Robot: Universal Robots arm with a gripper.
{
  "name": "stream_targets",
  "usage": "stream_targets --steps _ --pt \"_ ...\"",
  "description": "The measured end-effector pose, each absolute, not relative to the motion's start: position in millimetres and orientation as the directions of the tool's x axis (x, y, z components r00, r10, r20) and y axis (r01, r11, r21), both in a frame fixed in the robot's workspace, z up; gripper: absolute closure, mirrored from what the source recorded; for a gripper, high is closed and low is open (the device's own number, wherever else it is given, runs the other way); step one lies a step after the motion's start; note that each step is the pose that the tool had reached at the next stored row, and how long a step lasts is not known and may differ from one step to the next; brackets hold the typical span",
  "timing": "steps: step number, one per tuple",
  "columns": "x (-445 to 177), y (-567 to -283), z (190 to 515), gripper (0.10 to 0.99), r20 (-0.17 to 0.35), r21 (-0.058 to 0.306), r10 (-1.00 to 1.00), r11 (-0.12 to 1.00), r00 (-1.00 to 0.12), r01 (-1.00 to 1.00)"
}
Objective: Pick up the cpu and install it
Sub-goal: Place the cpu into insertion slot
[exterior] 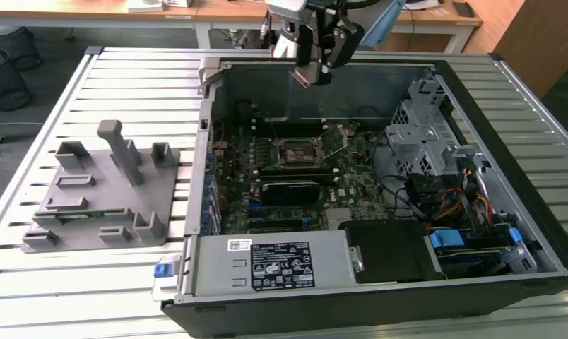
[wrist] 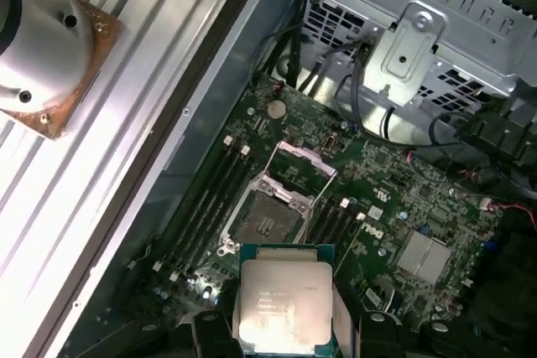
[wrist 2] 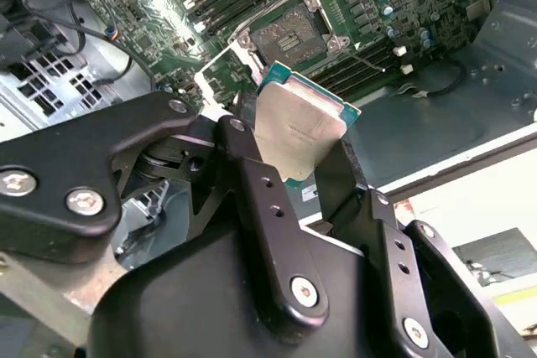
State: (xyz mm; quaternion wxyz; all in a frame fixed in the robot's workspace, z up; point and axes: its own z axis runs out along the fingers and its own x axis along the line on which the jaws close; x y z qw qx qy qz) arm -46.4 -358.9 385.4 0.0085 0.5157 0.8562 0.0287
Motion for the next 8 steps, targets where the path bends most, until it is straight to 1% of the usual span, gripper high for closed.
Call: stream_targets --steps 8 --pt "-46.4 -358.9 383.3 0.561 0.015 0.058 0.941 0.336 -0.337 0.94"
